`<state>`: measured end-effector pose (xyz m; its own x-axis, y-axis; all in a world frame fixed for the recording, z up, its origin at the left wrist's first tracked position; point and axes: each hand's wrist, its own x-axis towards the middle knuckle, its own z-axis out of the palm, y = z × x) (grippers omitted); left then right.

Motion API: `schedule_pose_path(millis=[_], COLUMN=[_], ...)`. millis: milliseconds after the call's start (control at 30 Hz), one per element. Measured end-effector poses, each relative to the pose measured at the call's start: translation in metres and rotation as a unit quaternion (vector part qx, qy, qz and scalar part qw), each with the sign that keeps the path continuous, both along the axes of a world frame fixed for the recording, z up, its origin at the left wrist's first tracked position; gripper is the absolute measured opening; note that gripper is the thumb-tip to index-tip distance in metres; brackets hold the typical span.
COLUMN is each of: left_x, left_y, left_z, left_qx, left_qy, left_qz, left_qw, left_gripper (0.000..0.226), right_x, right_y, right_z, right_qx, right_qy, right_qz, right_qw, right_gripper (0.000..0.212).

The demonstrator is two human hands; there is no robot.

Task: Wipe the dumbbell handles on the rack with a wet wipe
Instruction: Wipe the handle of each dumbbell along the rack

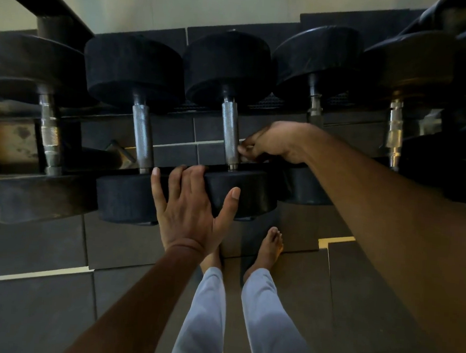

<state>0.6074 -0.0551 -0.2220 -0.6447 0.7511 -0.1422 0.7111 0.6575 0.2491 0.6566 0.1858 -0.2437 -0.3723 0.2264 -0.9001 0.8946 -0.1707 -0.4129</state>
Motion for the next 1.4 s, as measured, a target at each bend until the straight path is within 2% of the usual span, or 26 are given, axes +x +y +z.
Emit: schedule_pose_path(millis=[133, 200, 267, 333, 400, 467, 533, 667, 900, 1100, 1233, 1400], left_x=[0.001, 0.001, 0.0, 0.0, 0.0, 0.0, 0.0, -0.001, -0.001, -0.003, -0.003, -0.004], left_y=[0.0, 0.0, 0.0, 0.0, -0.001, -0.001, -0.001, -0.001, -0.002, -0.003, -0.004, -0.006], left_z=[0.003, 0.003, 0.003, 0.003, 0.003, 0.003, 0.002, 0.001, 0.007, 0.009, 0.009, 0.01], left_qx=[-0.006, -0.009, -0.011, -0.008, -0.006, -0.004, -0.001, 0.007, -0.006, -0.009, -0.005, -0.018], left_qy=[-0.004, -0.006, -0.006, -0.004, -0.002, -0.003, -0.005, -0.005, -0.02, -0.031, -0.031, -0.031], left_qz=[0.002, 0.001, 0.002, 0.002, 0.0, 0.0, 0.0, -0.001, -0.01, -0.016, -0.015, -0.028], left_qw=[1.0, 1.0, 1.0, 1.0, 1.0, 1.0, 1.0, 1.0, 1.0, 0.999, 0.999, 0.999], left_gripper=[0.079, 0.076, 0.076, 0.077, 0.08, 0.083, 0.084, 0.084, 0.082, 0.081, 0.08, 0.089], right_x=[0.001, 0.0, -0.01, -0.024, -0.039, -0.05, -0.058, -0.066, -0.067, -0.079, -0.089, -0.088], right_y=[0.0, 0.003, 0.002, -0.005, -0.013, -0.017, -0.015, -0.019, -0.013, -0.021, -0.019, -0.02], right_z=[0.018, 0.031, 0.042, 0.043, 0.04, 0.035, 0.034, 0.033, 0.043, 0.056, 0.065, 0.062], right_qx=[0.101, 0.138, 0.193, 0.304, 0.418, 0.484, 0.505, 0.517, 0.482, 0.372, 0.292, 0.218], right_qy=[-0.021, 0.035, 0.134, 0.218, 0.245, 0.221, 0.174, 0.12, 0.112, 0.07, 0.04, 0.027], right_qz=[0.094, 0.082, 0.05, 0.053, 0.132, 0.247, 0.315, 0.353, 0.415, 0.553, 0.61, 0.616], right_qw=[0.99, 0.986, 0.971, 0.926, 0.865, 0.81, 0.784, 0.771, 0.763, 0.742, 0.735, 0.756], right_gripper=[0.019, 0.021, 0.025, 0.023, 0.022, 0.023, 0.026, 0.027, 0.023, 0.02, 0.023, 0.023])
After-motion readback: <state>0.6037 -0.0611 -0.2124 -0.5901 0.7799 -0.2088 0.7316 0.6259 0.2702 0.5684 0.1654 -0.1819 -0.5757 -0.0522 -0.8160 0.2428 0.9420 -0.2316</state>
